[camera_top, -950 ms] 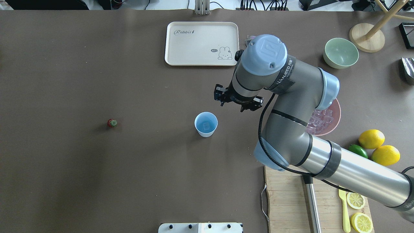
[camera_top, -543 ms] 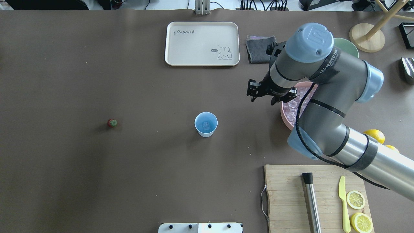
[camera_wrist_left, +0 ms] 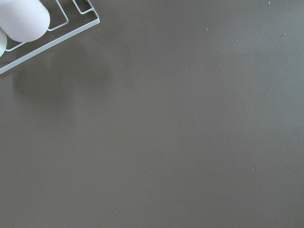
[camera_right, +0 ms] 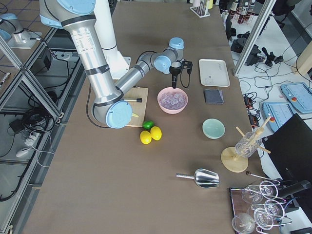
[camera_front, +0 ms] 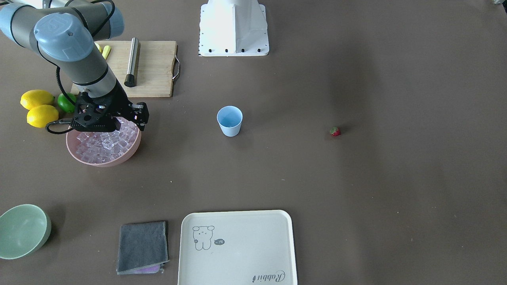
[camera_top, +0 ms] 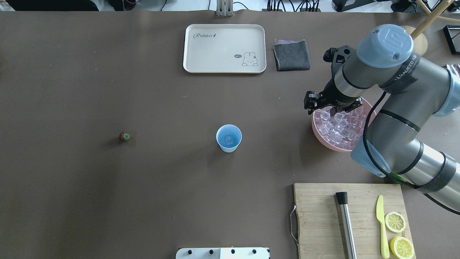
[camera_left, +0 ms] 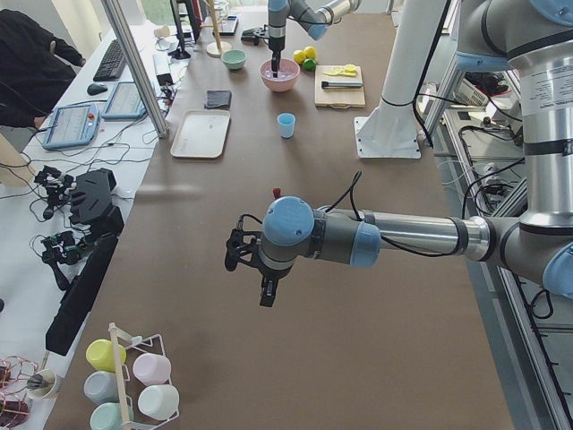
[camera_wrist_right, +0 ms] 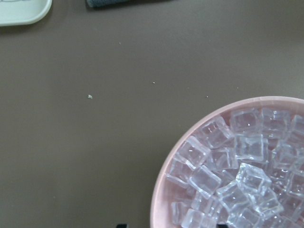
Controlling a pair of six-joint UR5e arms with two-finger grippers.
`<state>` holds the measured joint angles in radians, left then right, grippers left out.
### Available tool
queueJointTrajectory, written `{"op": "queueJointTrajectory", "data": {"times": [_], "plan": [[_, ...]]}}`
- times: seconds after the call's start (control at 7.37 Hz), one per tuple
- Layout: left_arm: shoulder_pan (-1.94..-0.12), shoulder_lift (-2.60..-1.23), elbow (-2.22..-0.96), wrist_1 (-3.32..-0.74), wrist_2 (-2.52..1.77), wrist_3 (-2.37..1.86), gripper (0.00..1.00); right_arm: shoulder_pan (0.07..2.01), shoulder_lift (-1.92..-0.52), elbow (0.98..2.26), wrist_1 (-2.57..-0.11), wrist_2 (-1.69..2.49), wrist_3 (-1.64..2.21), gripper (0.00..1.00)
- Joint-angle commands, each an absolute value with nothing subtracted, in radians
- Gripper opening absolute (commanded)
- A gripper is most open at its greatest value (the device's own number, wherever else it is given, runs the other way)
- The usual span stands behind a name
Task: Put ice and strawberries in cup
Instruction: 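Move the right gripper back over the bowl of ice cubes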
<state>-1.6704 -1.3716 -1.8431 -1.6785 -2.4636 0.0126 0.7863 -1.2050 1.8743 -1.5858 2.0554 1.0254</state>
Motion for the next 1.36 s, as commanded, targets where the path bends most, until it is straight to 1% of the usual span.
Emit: {"op": "queueJointTrajectory", "data": {"times": [0.0, 0.27, 0.41, 0.54, 0.81, 1.09, 1.22], "plan": [[-1.678, -1.371, -1.845, -1.687, -2.464, 0.012, 0.98, 0.785, -1.25, 1.878, -1.586, 2.063, 0.887, 0.66], [-1.687, -1.371, -1.847, -1.697, -2.464, 0.012, 0.98, 0.785, -1.256, 1.87, -1.588, 2.146, 0.716, 0.62], [-1.687, -1.371, -1.847, -1.697, -2.464, 0.011, 0.98, 0.787, -1.273, 1.87, -1.586, 2.148, 0.593, 0.58], [-1.692, -1.371, -1.847, -1.697, -2.464, 0.012, 0.98, 0.79, -1.279, 1.868, -1.595, 2.151, 0.468, 0.58], [-1.695, -1.37, -1.85, -1.71, -2.464, 0.011, 0.98, 0.79, -1.282, 1.859, -1.597, 2.151, 0.37, 0.58], [-1.715, -1.371, -1.864, -1.709, -2.464, 0.009, 0.98, 0.788, -1.295, 1.845, -1.594, 2.151, 0.269, 0.63], [-1.717, -1.371, -1.87, -1.709, -2.462, 0.008, 0.98, 0.788, -1.308, 1.845, -1.591, 2.151, 0.265, 0.63]]}}
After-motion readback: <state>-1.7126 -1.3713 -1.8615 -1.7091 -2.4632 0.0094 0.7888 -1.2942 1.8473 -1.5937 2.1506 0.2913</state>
